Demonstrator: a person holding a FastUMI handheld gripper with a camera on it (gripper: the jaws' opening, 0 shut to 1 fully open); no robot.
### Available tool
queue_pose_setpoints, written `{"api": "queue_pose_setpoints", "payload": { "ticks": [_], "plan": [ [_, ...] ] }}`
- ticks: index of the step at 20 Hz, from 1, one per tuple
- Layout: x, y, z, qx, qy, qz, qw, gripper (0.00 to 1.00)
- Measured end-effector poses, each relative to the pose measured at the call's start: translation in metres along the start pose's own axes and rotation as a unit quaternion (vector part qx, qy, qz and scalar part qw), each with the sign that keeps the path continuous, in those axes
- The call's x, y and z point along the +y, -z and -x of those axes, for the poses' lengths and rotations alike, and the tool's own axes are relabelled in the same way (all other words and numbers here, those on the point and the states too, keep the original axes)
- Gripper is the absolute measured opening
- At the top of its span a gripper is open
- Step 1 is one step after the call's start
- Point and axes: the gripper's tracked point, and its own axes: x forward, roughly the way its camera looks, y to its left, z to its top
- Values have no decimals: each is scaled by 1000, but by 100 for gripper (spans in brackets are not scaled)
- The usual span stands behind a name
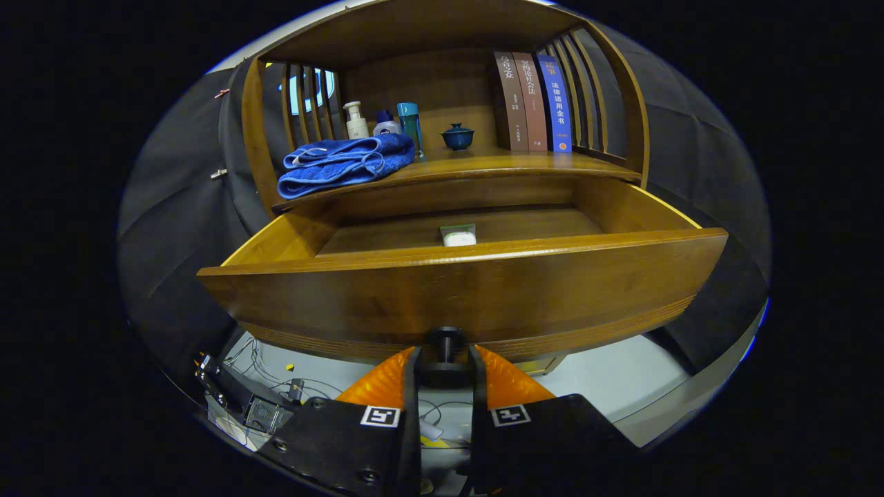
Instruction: Pull open the drawer, take out the items inside it, and place them on the countertop above the cabinet.
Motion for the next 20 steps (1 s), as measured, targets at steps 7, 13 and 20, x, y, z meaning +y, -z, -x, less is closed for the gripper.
{"api": "queue_pose_setpoints", "payload": {
  "ticks": [7,13,20],
  "plan": [
    [5,28,28,19,0,-8,1000,33],
    [5,39,37,33,2,0,999,33],
    [7,42,40,40,2,-5,999,41]
  ]
}}
